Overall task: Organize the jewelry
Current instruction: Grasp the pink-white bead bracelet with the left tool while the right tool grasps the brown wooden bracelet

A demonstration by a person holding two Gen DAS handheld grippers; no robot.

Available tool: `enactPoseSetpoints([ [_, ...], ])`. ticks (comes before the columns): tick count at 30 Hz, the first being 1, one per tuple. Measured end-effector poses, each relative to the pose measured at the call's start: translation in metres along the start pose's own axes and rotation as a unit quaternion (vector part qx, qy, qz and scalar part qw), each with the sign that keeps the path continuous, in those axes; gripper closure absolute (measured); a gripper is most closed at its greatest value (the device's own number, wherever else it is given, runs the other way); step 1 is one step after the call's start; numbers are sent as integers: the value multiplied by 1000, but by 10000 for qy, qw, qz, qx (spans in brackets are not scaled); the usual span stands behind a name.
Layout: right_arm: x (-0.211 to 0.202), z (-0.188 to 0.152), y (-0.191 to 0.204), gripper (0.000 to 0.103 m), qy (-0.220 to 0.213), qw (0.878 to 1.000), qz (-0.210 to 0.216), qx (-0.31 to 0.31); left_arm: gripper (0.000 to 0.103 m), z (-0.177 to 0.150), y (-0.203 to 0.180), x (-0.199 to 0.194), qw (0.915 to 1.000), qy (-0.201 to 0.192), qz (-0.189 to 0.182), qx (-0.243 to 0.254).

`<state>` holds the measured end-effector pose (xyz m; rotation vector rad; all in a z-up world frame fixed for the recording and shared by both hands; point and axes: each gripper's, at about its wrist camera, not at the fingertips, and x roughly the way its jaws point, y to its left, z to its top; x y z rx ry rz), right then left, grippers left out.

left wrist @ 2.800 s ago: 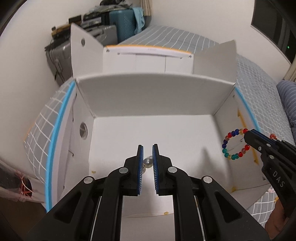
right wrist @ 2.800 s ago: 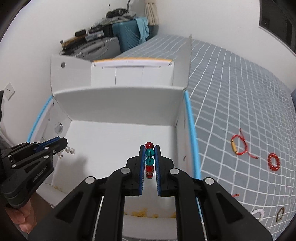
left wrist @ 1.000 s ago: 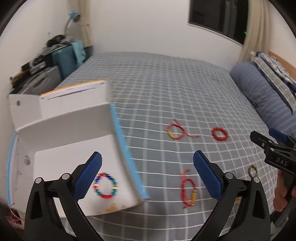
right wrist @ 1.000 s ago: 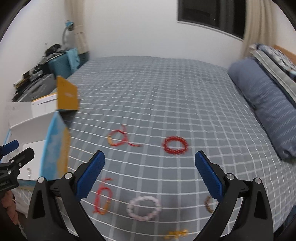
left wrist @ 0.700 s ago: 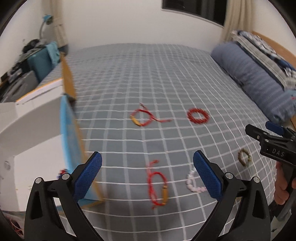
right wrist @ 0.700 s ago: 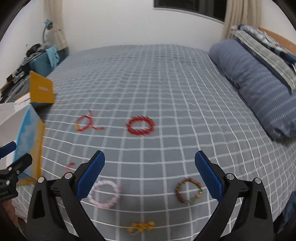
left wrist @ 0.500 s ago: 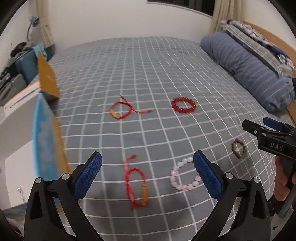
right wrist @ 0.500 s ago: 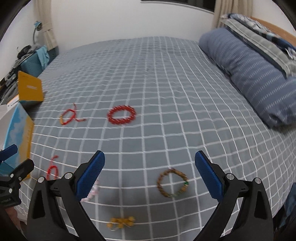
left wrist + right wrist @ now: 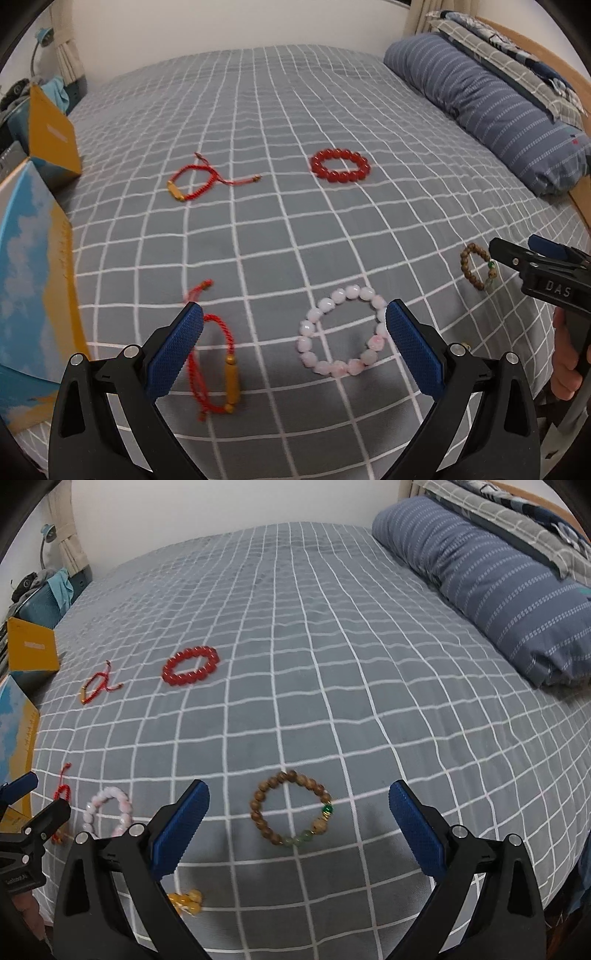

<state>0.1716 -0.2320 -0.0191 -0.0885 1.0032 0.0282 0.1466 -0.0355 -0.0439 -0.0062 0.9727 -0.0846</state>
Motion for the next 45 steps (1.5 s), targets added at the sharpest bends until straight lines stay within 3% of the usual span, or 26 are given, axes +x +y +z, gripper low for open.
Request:
enactPoseSetpoints([
  [5, 13, -5, -9, 10, 127, 9999, -61, 87, 6, -5, -17, 9, 9999, 41, -129, 69],
  [12, 33, -10, -19, 19, 379, 9990, -152, 179, 6, -13, -48, 28, 9992, 194, -226, 281],
  [18, 46, -13, -28, 35, 629, 9974, -113, 333, 8, -13, -55, 45, 9992, 306, -119, 223],
  [22, 46, -14, -27, 50, 640, 9973, -125, 328, 24, -12, -52, 54, 9990, 442, -81, 44],
  [25, 46, -13, -26, 62, 655, 9973, -102, 300, 42, -13, -50, 54, 9992, 402, -79, -42],
  [28, 45, -13, -22, 81, 682, 9974, -69, 228, 64, -12, -47, 53, 9989, 440, -118, -73],
  [29, 45, -13, -21, 86, 694, 9973, -87, 205, 78, -12, -47, 52, 9989, 461, -119, -45],
  [30, 45, -13, -19, 92, 701, 9973, -117, 191, 83, -12, -47, 52, 9987, 485, -124, -50],
  [45, 29, -11, -23, 92, 523, 9981, -97, 309, 84, -7, -41, 39, 9982, 496, -343, -64],
])
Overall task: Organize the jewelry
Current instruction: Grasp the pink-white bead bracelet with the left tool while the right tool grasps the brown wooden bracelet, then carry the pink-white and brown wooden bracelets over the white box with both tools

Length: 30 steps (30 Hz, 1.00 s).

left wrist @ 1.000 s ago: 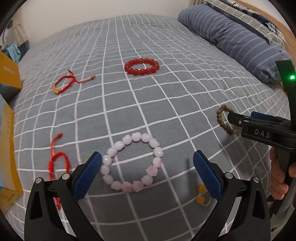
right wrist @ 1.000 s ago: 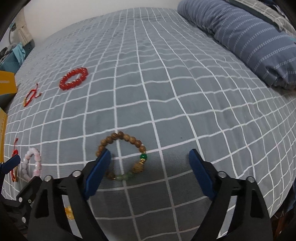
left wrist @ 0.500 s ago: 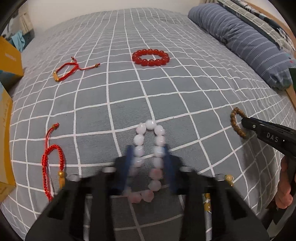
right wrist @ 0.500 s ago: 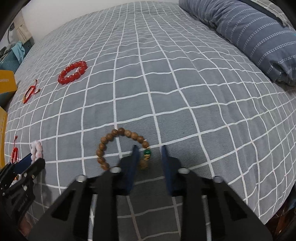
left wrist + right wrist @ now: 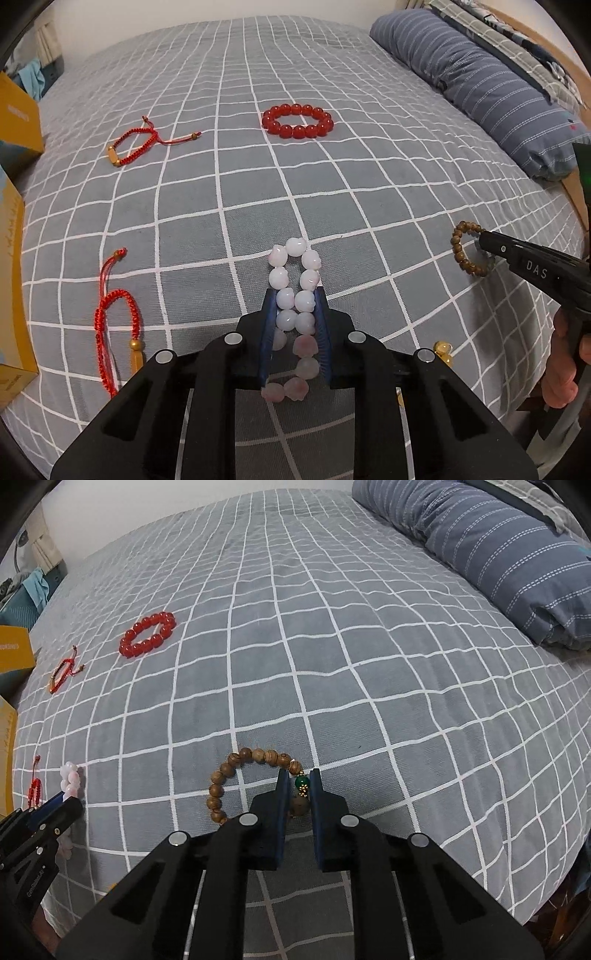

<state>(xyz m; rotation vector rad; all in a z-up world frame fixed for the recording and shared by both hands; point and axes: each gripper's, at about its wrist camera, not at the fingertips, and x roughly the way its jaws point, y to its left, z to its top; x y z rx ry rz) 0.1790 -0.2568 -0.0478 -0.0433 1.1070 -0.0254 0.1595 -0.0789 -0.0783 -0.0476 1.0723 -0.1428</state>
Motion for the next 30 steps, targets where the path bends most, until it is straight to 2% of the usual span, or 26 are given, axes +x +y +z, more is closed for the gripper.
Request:
enactPoseSetpoints([
  [14, -43, 6, 11, 92, -429, 9988, 214, -70, 84, 10, 5, -38, 9997, -178, -164, 6],
  [30, -88, 14, 30, 92, -863, 9955, 257, -284, 84, 32, 10, -86, 9983, -568, -59, 120],
])
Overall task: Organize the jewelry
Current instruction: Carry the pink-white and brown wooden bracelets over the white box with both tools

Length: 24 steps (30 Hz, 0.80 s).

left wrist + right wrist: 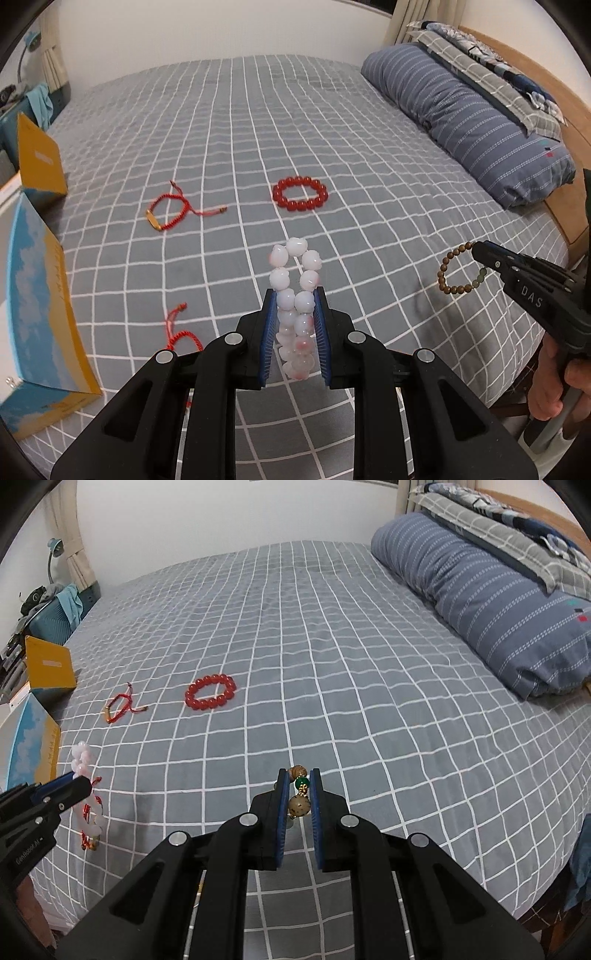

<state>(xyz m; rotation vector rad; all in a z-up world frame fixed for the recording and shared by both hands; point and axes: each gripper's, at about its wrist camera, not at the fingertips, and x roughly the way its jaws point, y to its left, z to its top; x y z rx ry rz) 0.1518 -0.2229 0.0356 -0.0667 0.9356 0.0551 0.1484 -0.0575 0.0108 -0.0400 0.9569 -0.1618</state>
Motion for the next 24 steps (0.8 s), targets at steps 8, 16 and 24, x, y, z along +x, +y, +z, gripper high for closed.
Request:
enactPoseSetpoints([
  [8, -12, 9, 13, 92, -135, 9998, 45, -104, 84, 12, 9, -20, 9999, -153, 56, 15],
  [16, -25, 22, 41, 92, -301, 9989, 194, -288, 84, 21, 34, -46, 9992, -307, 251, -99],
  [24, -42, 41, 97, 92, -555, 9954, 575, -536, 84, 21, 81, -76, 9968, -472, 508, -394],
])
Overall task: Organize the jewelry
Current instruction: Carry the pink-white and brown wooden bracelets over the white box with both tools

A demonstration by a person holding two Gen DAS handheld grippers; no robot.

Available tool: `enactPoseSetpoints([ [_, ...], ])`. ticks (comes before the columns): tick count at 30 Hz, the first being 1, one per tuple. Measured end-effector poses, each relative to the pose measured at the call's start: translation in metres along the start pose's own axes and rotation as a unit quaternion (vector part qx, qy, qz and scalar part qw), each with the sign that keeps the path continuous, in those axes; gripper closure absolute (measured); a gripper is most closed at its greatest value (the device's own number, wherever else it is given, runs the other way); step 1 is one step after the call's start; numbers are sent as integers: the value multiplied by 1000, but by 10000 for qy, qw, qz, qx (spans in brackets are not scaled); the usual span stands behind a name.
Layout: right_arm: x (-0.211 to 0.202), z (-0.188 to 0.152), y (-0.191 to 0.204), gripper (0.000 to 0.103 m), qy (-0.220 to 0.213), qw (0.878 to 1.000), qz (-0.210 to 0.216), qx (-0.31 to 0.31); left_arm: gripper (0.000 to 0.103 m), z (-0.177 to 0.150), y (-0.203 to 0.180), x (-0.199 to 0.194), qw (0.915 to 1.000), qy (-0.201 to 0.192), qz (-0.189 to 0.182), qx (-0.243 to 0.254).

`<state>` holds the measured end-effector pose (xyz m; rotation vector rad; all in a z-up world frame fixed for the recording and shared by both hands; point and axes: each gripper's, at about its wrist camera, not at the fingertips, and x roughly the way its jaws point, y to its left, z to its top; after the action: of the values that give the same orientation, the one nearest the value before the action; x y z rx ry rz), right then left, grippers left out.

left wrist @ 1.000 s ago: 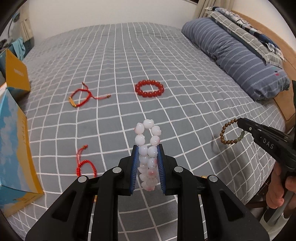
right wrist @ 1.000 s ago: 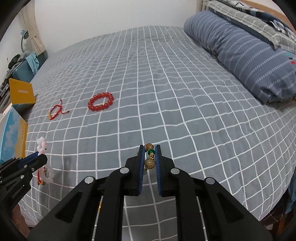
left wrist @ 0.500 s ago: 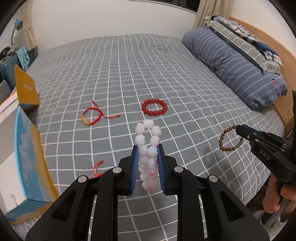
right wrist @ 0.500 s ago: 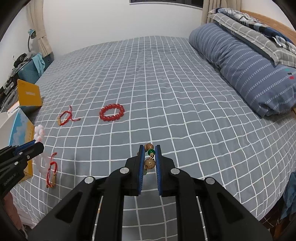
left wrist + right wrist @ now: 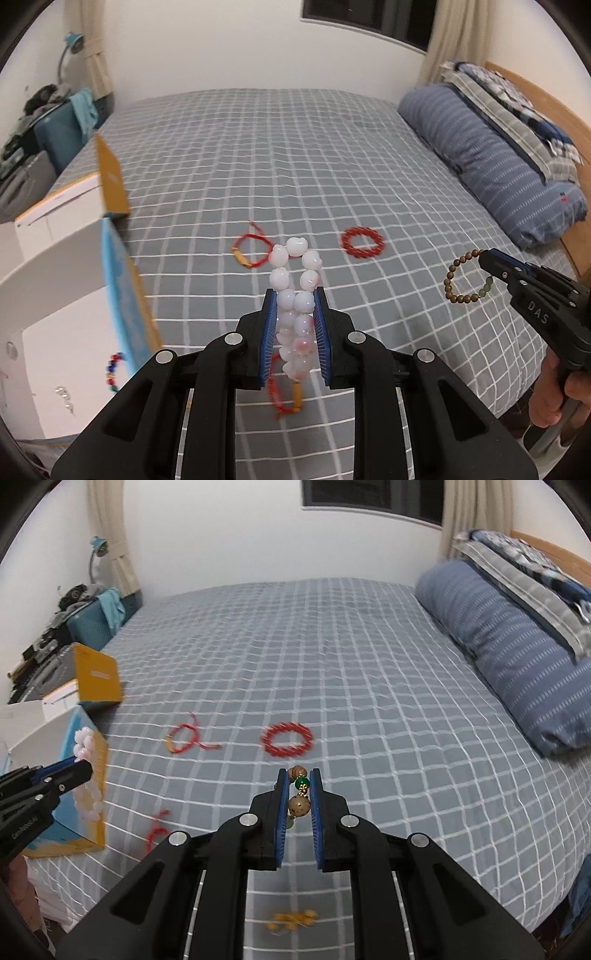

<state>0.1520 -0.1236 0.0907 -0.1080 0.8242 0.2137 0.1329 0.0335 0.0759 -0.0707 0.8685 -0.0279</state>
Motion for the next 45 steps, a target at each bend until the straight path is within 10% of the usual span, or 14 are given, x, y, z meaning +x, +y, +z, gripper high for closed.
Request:
enactPoseSetpoints([
  [29, 19, 2, 314, 92, 116, 9741, 1554, -1637, 84, -62, 251, -77, 9767, -20, 1563, -1473],
  [45, 76, -44, 374, 92, 987, 9661, 1476, -1874, 84, -111, 313, -44, 9646, 587, 1697, -1930],
])
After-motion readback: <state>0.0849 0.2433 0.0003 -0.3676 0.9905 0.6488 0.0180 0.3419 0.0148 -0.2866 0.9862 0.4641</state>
